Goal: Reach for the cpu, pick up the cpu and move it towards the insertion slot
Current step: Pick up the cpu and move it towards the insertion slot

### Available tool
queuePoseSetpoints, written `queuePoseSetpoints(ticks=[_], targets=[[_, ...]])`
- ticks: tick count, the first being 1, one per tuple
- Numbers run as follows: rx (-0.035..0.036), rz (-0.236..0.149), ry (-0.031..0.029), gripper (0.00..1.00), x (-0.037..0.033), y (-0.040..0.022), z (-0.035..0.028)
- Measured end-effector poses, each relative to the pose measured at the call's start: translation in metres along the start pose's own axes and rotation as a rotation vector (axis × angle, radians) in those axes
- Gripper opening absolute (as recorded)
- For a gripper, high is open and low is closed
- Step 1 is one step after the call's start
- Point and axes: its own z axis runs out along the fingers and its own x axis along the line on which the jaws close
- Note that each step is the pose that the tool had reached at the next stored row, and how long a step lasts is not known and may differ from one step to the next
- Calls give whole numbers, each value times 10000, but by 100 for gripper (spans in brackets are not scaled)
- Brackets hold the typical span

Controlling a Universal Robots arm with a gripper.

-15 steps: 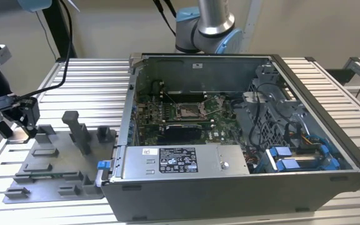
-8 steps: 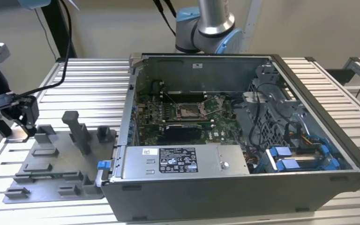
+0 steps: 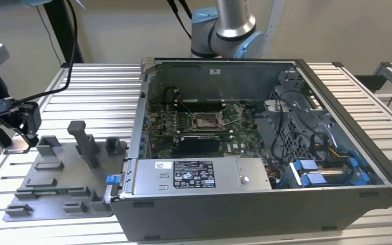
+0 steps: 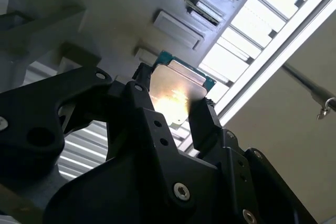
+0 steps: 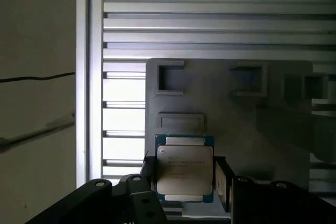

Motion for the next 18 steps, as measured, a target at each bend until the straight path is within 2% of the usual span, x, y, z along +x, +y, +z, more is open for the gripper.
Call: queuePoseSetpoints(ticks=[18], targets=[[0,0,1,0,0,3,-88]])
